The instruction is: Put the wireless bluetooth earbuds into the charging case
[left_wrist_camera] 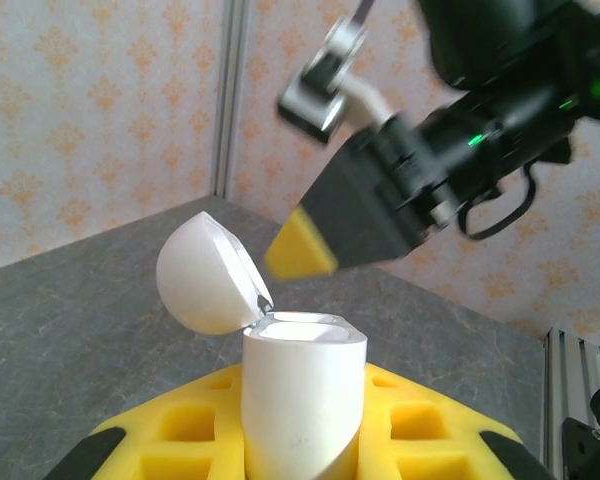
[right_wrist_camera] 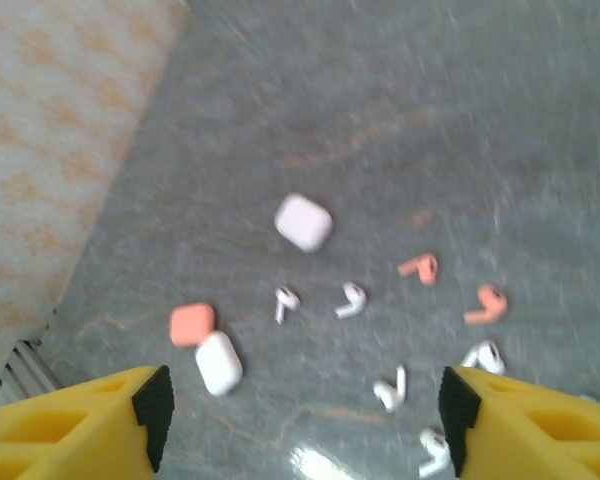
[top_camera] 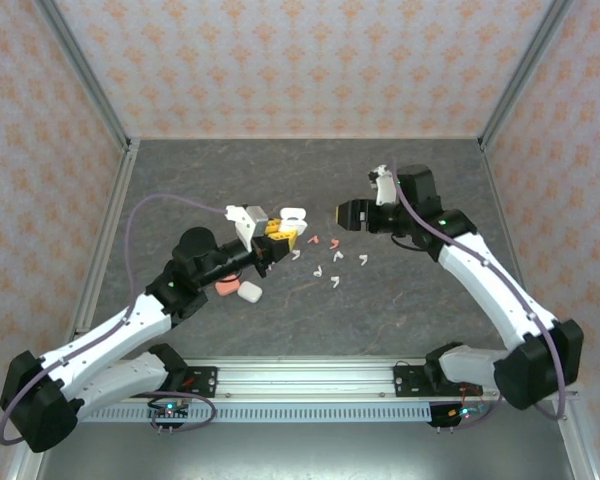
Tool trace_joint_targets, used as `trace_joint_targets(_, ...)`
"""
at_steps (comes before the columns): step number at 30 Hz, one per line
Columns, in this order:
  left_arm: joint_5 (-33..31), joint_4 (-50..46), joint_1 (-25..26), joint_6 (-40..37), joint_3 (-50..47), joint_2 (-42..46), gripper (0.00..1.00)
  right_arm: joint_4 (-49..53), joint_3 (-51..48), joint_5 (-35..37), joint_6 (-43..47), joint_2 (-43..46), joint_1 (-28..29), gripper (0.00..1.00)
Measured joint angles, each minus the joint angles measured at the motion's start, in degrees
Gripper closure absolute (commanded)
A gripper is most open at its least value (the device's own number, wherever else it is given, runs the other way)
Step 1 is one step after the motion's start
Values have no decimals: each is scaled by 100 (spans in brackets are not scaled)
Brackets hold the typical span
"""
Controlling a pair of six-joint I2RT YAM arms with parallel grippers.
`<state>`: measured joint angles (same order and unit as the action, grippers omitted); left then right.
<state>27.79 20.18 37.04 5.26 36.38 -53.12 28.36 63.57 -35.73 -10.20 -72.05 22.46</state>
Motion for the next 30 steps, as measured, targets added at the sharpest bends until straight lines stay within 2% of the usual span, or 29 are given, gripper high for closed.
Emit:
trace_joint_targets(5, -42, -114, 0, -83, -66, 317, 100, 376, -245, 125, -208, -811, 114, 38)
trace_joint_targets(12, -92, -321, 0, -87, -214, 680, 100, 151, -282, 122, -409, -1421, 730, 44)
trace_joint_targets(20, -131, -573, 0, -87, -256, 1123, 100, -297, 586, -24, -350, -2625, 1408, 50)
trace_joint_targets(30, -138, -844, 0, -87, -313, 1467, 100, -396, 1665, -201, -13, -3862, 1775, 53)
